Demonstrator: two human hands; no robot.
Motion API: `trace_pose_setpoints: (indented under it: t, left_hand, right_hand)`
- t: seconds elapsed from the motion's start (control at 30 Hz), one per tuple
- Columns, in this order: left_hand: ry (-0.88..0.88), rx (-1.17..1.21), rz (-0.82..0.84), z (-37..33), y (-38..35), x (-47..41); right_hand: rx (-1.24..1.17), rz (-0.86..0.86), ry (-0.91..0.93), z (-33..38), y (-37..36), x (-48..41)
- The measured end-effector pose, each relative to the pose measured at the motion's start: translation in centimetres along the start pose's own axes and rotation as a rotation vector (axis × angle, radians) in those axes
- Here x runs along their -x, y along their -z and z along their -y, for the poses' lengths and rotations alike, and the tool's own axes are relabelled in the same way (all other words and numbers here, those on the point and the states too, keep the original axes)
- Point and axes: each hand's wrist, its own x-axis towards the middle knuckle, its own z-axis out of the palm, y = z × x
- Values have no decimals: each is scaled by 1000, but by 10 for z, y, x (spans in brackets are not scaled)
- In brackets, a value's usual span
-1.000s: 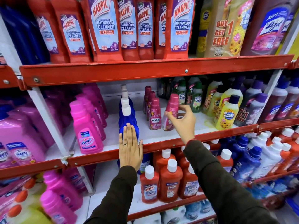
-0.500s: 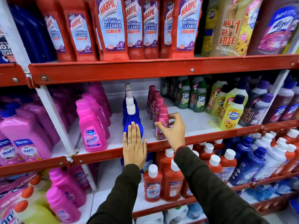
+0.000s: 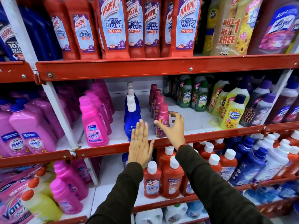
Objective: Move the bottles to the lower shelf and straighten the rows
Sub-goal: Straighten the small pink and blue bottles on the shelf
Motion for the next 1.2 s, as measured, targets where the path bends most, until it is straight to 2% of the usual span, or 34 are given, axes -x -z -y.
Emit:
trace_pose_setpoints:
  t: [0.07,0.1,0.13,0.23,0.3,0.4,0.5,0.73,0.93,1.0,1.07,1.13,1.2]
  left_hand:
    - [-66,234,84,-13,5,-4]
    - [-30,389,140,-21,8,-10]
    - [63,560,203,-29,12,-16]
    - [488,1038,355,-55,25,-38]
    - [716,1241,374,-67,33,-51]
    - [875,1407,425,-73,39,-62]
    - [903,1442,419,-77,39,-66]
    - [897,1444,415,-75,25,-69]
    - [823,1382,354,-72,17,-65]
    - [771,1261,179,-68,16,-56]
    - [741,1190,-79,-62,19,-44]
    - [706,1170,-269,-54,25,-32]
    - [651,1101,-395,-43,33,-25]
  right_hand:
    - [-140,21,-77,-3,4,6]
    - [-224,35,-130,-4,6,8]
    - [-296,54,-186,-5,8,9]
    - [-403,171,-329,-5,11,7]
    - [-432,299,-370,-5,12,5]
    - [-418,418,-362,-6,13,4]
    - [-415,471,-353,-5,15,3]
    - [-417,445,-385,-1,17,3]
    - [-400,445,-359,8,20,8]
    - [-412,389,-323,10,20,11]
    - [-379,201,-251,11,18,19]
    - [-355,-20,-141,14,13,29]
    - [-402,-83,-75,19,0,39]
